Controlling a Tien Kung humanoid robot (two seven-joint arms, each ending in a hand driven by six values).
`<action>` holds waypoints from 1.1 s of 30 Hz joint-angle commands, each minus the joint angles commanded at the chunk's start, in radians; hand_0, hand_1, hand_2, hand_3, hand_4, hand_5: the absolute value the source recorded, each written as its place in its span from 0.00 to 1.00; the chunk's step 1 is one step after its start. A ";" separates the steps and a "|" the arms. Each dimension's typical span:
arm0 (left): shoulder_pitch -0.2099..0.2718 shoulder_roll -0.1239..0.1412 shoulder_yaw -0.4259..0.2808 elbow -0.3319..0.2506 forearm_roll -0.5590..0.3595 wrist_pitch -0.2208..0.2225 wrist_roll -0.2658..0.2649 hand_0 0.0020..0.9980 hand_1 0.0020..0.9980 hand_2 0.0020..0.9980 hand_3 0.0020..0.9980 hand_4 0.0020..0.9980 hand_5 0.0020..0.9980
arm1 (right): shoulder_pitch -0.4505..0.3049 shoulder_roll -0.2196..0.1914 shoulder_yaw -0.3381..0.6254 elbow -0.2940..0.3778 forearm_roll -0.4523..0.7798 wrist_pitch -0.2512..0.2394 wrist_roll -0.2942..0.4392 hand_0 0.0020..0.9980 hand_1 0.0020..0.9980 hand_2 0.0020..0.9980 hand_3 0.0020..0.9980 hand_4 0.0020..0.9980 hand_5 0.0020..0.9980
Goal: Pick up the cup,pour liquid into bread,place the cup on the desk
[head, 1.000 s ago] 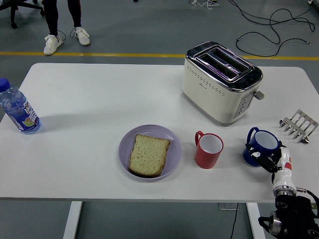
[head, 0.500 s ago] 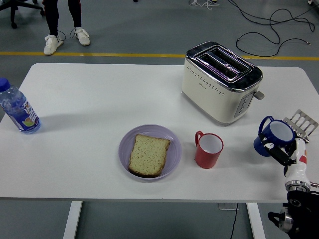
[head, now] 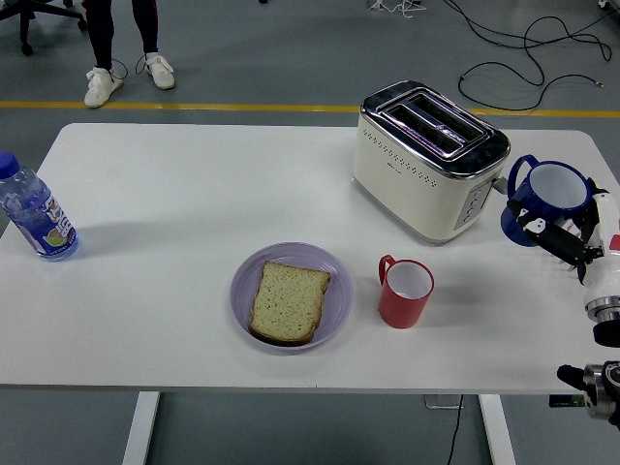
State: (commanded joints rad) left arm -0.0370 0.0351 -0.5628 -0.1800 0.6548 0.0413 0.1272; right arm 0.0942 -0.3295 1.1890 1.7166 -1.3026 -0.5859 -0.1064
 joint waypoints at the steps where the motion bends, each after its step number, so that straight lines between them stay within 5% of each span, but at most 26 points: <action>1: -0.001 0.000 -0.003 0.000 0.002 0.000 0.000 0.67 0.71 0.73 0.65 0.40 0.92 | 0.010 -0.010 -0.009 0.033 -0.031 0.020 -0.039 0.34 0.37 0.52 0.52 0.74 0.05; 6: -0.005 0.001 0.002 0.000 -0.005 0.001 0.000 0.67 0.71 0.73 0.64 0.40 0.93 | 0.049 -0.035 -0.053 0.062 -0.137 0.068 -0.234 0.34 0.36 0.52 0.53 0.73 0.03; 12: -0.009 0.001 0.003 0.000 -0.007 0.002 0.001 0.67 0.71 0.73 0.65 0.40 0.93 | 0.141 -0.050 -0.150 0.062 -0.249 0.118 -0.341 0.33 0.34 0.51 0.53 0.70 0.01; 33: -0.014 0.000 0.014 0.000 -0.024 0.006 0.000 0.67 0.71 0.73 0.65 0.40 0.94 | 0.476 0.013 -0.525 0.040 -0.437 0.201 -0.436 0.33 0.34 0.51 0.53 0.68 0.00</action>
State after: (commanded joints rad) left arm -0.0508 0.0354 -0.5489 -0.1800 0.6305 0.0472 0.1274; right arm 0.5707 -0.3162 0.6636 1.7561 -1.7397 -0.3854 -0.5425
